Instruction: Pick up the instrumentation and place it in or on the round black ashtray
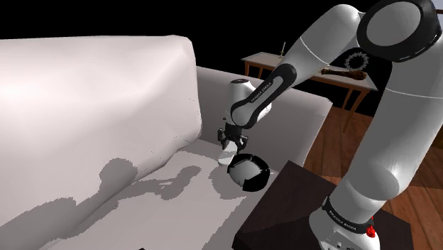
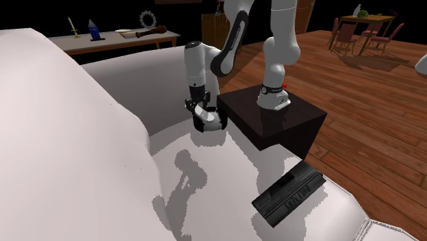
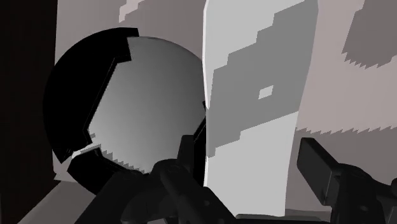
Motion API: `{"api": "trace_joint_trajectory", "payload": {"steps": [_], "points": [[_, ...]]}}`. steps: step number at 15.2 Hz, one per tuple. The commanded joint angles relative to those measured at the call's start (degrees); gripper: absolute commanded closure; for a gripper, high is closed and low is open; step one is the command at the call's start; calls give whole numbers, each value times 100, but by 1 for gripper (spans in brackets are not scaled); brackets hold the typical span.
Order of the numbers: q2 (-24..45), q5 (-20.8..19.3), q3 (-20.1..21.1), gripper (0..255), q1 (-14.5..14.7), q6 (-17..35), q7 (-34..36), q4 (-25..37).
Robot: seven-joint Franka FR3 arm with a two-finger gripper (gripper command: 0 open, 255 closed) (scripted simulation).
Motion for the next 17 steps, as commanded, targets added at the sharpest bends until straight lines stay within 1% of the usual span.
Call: {"api": "trace_joint_trajectory", "payload": {"steps": [1,7,8,17], "points": [[-277,82,-46,255,-141,174,-246,-429],[-1169,355,-296,255,-515,460,-1100,-1576],[-1200,362,-314,255,-523,467,-1132,-1614],[-290,-84,-404,255,-531,1317,-801,-1568]]}}
